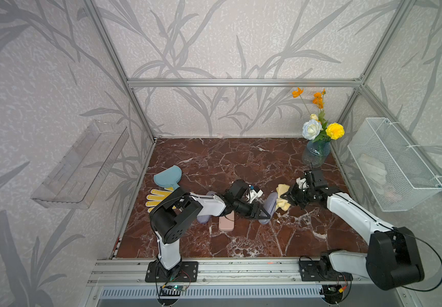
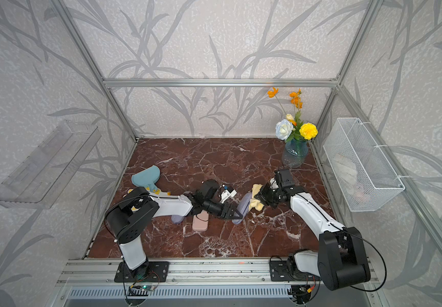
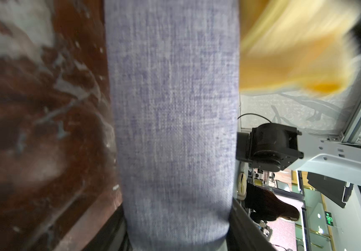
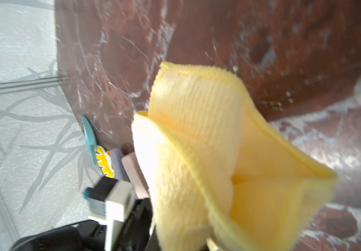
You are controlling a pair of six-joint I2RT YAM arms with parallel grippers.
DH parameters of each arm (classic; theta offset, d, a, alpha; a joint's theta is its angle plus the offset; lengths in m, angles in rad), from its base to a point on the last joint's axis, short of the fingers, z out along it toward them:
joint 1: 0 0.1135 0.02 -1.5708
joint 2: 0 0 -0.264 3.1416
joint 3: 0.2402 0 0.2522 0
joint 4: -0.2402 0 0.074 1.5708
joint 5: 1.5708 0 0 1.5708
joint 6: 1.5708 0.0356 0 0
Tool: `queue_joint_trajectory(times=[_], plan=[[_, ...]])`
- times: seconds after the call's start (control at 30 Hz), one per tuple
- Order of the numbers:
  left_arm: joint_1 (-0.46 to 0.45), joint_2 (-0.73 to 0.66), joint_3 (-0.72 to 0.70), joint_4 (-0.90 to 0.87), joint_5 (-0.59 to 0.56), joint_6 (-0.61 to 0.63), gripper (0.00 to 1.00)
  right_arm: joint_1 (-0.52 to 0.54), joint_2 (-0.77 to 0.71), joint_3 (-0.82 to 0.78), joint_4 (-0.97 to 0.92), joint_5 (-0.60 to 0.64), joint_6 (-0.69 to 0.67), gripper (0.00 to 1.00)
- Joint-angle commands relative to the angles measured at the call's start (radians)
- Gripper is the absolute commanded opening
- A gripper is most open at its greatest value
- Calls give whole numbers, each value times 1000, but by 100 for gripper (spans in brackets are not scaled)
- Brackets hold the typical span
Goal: Wipe the eyeglass case
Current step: Wipe the dirt from the eyeglass case.
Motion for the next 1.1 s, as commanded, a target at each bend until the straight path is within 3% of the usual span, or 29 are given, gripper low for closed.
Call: queue_joint_trajectory(times=[0.0,0.23,0.37,0.53,0.7,0.83,0.97,1.07], plan=[[-21,-62,1,-100,51,80,0,-17,-9,61,34,-15,-56,0],[7,-68,36,-131,29,110,0,-52,-86,51,-155,83,-217,0],[15,-37,63,-71,31,71,0,-3,-108,-19,-250,203,-324,0],[14,4,82,-25,44,38,0,105,-94,-94,-150,174,-246,0],[14,8,87,-49,32,58,0,296,-87,-97,-100,107,-179,0],[15,18,76,-45,27,60,0,446,-159,-107,-71,121,-72,0],[14,22,77,-43,32,61,0,499,-153,-96,-44,119,-22,0],[15,23,80,-51,31,67,0,487,-106,-72,-44,191,-44,0]])
